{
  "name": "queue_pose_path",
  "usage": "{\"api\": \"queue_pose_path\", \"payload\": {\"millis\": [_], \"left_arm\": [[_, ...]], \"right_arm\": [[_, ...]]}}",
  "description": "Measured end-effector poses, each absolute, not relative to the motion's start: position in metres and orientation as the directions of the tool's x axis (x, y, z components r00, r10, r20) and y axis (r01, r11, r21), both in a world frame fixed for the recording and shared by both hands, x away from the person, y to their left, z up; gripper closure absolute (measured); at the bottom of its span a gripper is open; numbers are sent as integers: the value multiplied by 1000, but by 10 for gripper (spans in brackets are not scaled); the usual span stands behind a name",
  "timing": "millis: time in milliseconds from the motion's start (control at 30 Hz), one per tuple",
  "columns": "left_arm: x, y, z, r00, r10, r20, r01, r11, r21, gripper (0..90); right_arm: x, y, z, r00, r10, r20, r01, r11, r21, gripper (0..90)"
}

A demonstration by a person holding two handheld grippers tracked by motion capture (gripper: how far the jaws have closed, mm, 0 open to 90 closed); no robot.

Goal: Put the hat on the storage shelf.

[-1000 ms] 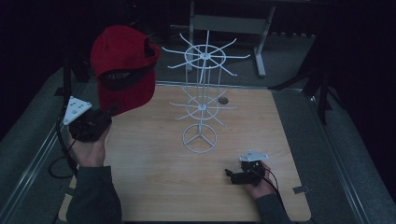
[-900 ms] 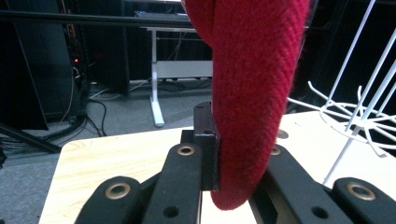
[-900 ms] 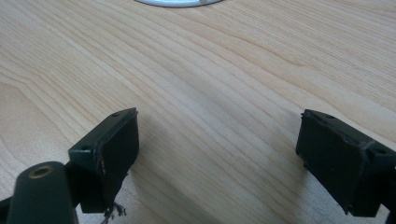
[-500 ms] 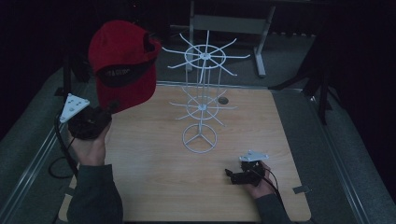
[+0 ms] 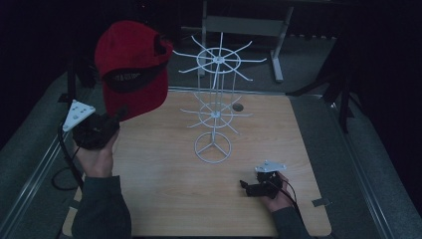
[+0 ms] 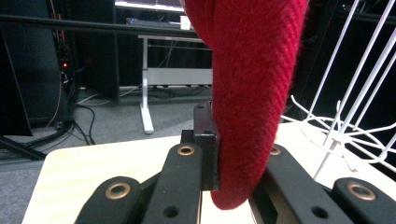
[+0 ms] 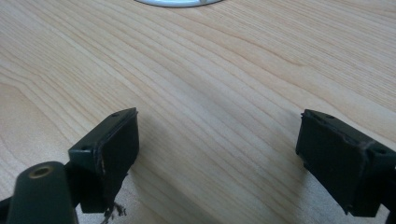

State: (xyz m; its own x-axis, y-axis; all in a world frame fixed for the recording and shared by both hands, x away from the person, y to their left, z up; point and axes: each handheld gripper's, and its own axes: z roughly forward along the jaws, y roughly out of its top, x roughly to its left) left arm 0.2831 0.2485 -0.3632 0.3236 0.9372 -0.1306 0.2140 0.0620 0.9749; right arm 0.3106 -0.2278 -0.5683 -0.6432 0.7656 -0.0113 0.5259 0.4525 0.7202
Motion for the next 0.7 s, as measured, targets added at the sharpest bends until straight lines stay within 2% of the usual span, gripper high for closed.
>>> {"api": "queue_pose_path", "payload": {"millis": [700], "left_arm": [[280, 245, -356, 352, 918, -186, 164, 135, 977, 860]], "right_arm": [[310, -228, -568, -642, 767, -9, 529, 451, 719, 131]]}}
